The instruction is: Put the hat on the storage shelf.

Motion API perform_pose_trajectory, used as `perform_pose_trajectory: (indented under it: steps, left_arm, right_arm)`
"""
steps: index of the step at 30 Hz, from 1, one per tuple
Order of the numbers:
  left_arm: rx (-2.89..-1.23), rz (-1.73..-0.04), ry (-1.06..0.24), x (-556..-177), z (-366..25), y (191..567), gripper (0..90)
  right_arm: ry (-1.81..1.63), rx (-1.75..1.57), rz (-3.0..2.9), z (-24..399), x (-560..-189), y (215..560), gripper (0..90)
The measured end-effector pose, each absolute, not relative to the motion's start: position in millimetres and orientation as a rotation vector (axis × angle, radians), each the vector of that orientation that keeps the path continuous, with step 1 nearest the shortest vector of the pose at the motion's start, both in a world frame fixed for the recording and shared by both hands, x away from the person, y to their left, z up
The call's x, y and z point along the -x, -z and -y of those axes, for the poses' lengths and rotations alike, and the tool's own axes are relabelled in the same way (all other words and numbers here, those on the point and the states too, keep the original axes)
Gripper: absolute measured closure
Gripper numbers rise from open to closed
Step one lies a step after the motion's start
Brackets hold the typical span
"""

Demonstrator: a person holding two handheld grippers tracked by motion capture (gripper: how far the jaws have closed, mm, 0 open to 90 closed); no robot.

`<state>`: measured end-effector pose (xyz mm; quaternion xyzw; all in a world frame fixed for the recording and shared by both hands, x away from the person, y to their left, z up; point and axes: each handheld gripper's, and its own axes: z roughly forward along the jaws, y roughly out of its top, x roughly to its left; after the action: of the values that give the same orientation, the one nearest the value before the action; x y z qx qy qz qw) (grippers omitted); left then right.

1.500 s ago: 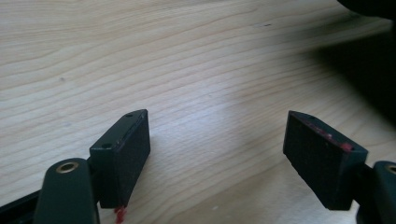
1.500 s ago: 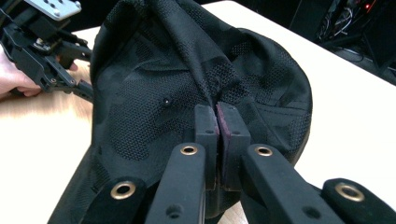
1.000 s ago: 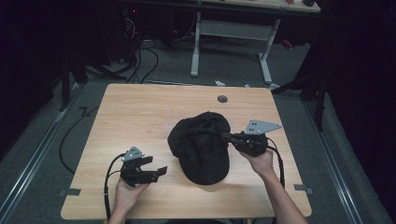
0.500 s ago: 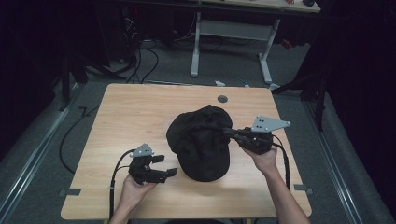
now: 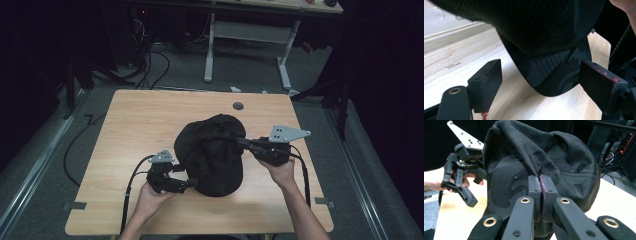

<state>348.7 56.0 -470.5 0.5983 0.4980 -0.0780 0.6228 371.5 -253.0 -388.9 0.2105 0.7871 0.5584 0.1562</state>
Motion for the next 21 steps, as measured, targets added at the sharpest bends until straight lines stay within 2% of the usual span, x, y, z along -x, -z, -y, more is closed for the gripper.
perform_pose_trajectory:
  steps: [13,21]
  left_arm:
    - [-1.372,-1.113,0.231,-350.5,-51.7,467.9,24.9]
    - [-1.362,-1.062,0.249,-345.8,-53.1,462.7,36.2]
  right_arm:
    - [-1.655,-0.565,-2.247,251.3,-370.5,386.0,88.5]
    - [-1.674,-0.554,-2.241,249.9,-370.8,386.1,88.5]
